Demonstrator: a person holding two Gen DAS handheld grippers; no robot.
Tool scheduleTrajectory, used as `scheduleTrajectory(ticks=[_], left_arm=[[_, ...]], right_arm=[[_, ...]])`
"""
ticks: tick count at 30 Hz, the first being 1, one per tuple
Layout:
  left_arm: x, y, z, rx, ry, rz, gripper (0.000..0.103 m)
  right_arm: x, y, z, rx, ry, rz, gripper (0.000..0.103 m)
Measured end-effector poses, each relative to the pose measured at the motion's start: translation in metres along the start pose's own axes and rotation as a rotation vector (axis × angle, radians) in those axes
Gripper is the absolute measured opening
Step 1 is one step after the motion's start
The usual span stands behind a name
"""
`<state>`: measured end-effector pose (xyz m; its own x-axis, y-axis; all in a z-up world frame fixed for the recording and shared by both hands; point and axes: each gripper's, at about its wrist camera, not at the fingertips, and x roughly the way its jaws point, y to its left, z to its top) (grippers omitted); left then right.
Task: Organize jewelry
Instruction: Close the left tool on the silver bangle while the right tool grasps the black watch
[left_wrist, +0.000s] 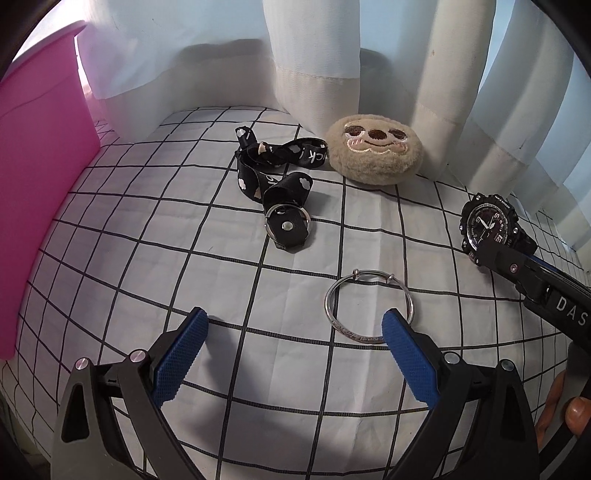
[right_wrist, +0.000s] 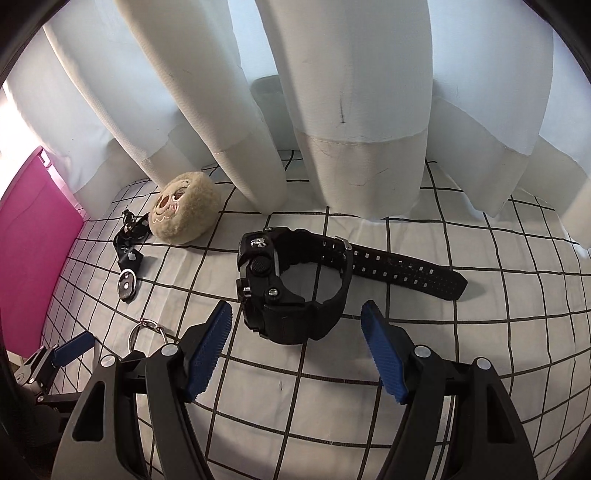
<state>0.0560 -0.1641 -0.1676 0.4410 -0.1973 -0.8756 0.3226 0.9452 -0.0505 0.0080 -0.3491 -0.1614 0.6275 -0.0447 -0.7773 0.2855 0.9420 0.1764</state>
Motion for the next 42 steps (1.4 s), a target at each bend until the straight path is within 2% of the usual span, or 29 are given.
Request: scheduleTrajectory(ticks=[15,21,29,35,38,42], left_arm=[[0.003,-0.025,0.006,0.029,-0.027,0.014,0.093],[-0.005,-0.031,0.007,0.041,-0.076,0.018,0.093],[0.007,-0.039,0.006,0.069,-0.040,0.026,0.093],[0.011,-0.039,0.003,0.077,-0.061,0.037,0.095],[0.011,-0.039,0.001,0.077,-0.071,0.034,0.093],[0.003,-0.047,-0.006,0.093,-0.088,0.024,0.077]], right_arm=[[0.018,-0.007,0.016,-0.025,0.005,-0.003,0.069],[0.018,-0.014,0.018,-0.031,0.004,0.013,0.069],[0.021,-0.017,0.020,-0.037,-0.009,0.012,0.069],[0.022,-0.015,0.019,-0.044,-0.024,0.009,0.069],[0.021,-0.014,0.017,-0.042,-0.034,0.009,0.069],[0.021,-0.014,0.016,-0.044,-0.036,0.018,0.068]])
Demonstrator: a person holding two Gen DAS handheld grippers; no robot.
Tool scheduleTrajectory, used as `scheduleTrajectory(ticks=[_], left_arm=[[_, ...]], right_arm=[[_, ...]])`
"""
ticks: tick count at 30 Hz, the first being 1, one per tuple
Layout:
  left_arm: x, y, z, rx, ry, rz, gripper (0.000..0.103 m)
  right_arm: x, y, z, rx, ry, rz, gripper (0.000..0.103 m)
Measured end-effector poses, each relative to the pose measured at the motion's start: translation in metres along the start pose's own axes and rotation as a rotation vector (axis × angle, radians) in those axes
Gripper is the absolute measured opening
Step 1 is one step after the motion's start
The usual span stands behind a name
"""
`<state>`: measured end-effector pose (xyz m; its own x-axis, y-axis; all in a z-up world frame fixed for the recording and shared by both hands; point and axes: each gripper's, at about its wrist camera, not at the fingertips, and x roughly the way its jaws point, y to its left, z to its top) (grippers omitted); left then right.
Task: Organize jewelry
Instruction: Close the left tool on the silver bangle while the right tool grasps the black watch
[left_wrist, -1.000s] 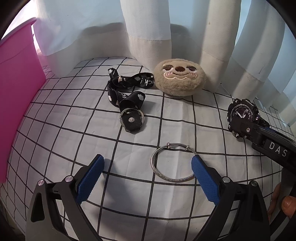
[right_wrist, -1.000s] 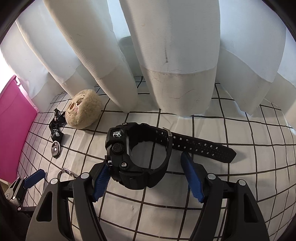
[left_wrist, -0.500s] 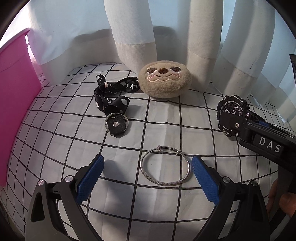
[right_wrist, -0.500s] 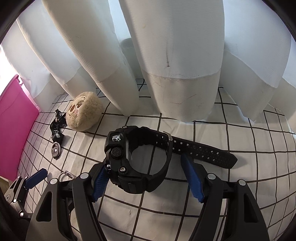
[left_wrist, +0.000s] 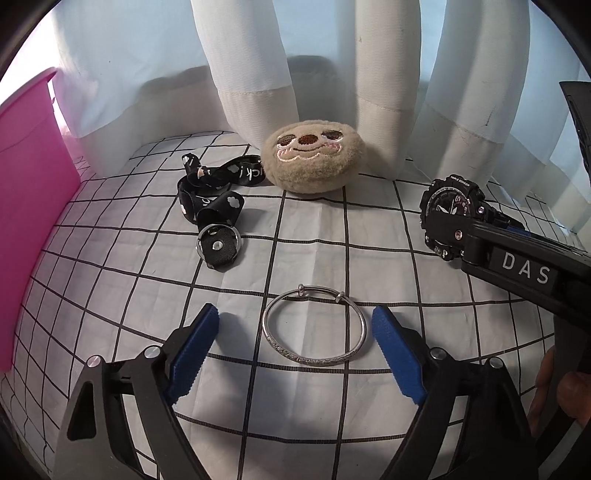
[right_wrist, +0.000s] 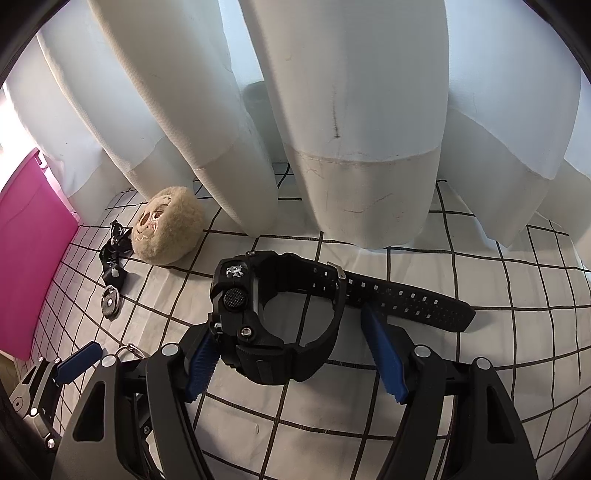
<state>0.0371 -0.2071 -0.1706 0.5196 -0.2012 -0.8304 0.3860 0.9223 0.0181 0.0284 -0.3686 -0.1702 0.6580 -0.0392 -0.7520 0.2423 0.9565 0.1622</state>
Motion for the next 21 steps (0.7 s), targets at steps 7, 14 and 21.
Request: scheduleTrajectory(ticks=[7,14,21], left_arm=[[-0.007,0.000,-0.001,0.010,-0.015,-0.013,0.053],[-0.010,0.009,-0.002,-0.008,-0.012,-0.015,0.053],[-0.016,0.021,-0.002,-0.036,-0.013,-0.008,0.053]], right_arm=[[-0.003,0.002,-0.002,-0.001,-0.006,0.021,0.058],[-0.006,0.005,-0.007,0.010,-0.015,0.032,0.056],[-0.014,0.011,-0.015,-0.008,-0.021,0.037,0.055]])
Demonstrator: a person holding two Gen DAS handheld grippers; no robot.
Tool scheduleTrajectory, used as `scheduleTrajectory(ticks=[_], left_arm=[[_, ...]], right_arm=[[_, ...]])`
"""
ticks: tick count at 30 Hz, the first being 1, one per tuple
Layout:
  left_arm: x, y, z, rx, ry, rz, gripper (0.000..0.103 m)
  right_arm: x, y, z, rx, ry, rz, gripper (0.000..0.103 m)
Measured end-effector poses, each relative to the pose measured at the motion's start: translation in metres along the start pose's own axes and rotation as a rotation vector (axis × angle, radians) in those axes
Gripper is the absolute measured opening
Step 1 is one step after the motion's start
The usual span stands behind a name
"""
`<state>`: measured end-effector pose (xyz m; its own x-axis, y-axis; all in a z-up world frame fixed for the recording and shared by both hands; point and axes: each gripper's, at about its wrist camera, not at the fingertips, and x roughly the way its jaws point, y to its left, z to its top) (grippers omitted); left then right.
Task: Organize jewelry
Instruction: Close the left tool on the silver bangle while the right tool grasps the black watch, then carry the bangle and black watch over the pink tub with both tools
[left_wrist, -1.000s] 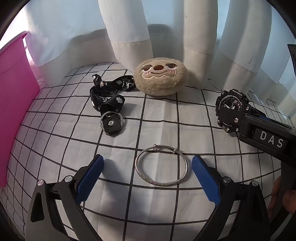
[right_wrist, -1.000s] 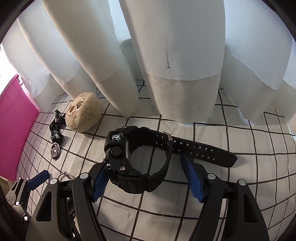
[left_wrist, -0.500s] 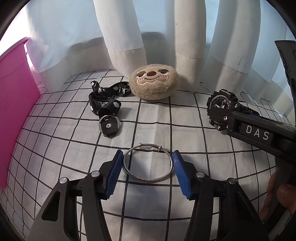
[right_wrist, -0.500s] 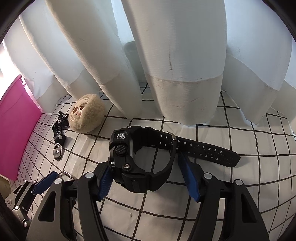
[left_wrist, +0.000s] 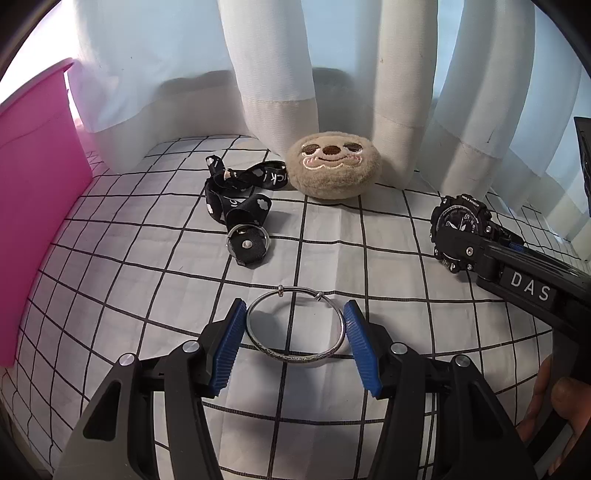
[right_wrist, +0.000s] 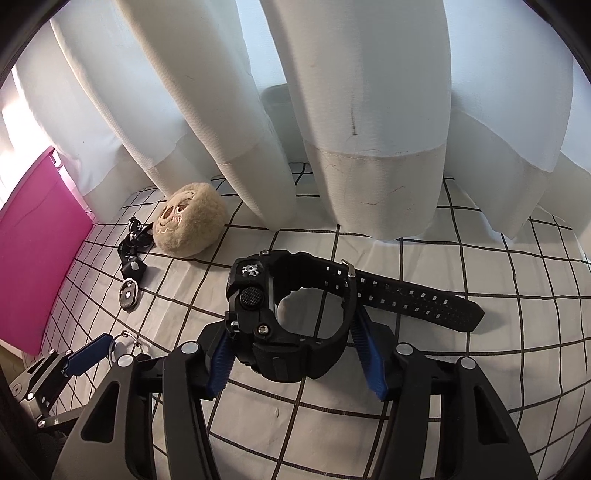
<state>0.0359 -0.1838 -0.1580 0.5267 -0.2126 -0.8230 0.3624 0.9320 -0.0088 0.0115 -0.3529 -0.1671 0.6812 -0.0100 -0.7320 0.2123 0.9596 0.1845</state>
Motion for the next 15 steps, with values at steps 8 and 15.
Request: scheduleTrajectory(ticks=[8,15], left_arm=[[-0.018,0.018,0.002,-0.016,-0.014,0.004,0.053],[-0.045,0.045,0.005,-0.030,-0.038,0.020,0.053]], right_arm=[[-0.015,0.016,-0.008,-0.007,0.003,0.010,0.055],[-0.034,0.043,-0.016,-0.029,0.010,0.025,0.055]])
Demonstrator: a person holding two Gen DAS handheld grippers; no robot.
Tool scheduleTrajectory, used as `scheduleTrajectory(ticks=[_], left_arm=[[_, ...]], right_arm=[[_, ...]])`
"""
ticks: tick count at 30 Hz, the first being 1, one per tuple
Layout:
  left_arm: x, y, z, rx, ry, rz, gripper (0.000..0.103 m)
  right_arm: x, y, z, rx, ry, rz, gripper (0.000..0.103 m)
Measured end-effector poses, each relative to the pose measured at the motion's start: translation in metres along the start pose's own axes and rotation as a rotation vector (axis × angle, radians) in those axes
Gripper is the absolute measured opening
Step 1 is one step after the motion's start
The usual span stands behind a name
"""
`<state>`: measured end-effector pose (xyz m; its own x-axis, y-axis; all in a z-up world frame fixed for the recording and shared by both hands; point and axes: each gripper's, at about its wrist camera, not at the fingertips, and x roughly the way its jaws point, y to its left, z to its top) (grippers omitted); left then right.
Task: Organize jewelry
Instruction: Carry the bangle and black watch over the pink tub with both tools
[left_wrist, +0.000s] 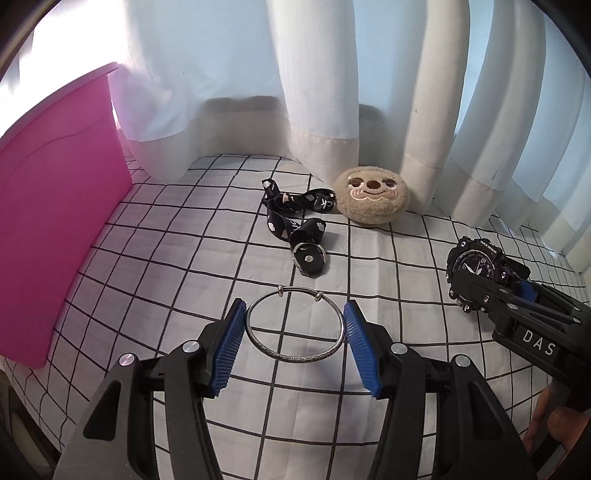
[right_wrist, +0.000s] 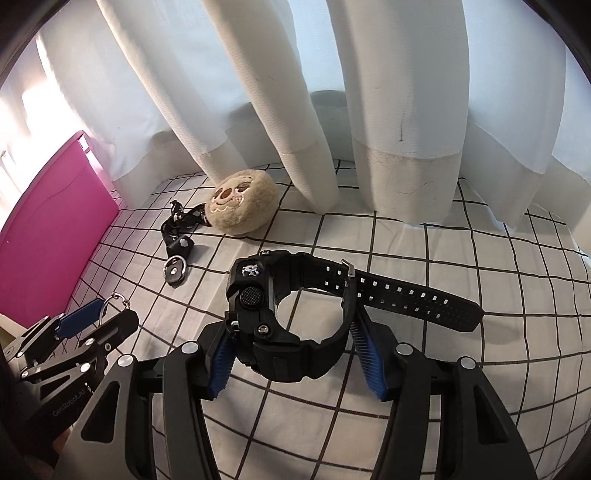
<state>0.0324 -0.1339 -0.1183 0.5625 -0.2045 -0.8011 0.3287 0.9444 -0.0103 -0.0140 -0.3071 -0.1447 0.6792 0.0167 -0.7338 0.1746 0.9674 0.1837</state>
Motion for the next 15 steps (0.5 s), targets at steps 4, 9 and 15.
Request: scheduleTrajectory(ticks=[4,9,15], left_arm=[[-0.018,0.019,0.006,-0.012,-0.017,0.004,0.053],[-0.049,0.043,0.018,-0.026,-0.056,0.004,0.053],[-0.091,0.082,0.039,-0.062,-0.106,0.008,0.053]], right_arm=[[-0.014,0.020,0.000,-0.016,-0.007,0.005,0.055],[-0.040,0.044,0.003,-0.020,-0.036,0.011,0.055],[-0.068,0.089,0.014,-0.046,-0.084,0.036,0.055]])
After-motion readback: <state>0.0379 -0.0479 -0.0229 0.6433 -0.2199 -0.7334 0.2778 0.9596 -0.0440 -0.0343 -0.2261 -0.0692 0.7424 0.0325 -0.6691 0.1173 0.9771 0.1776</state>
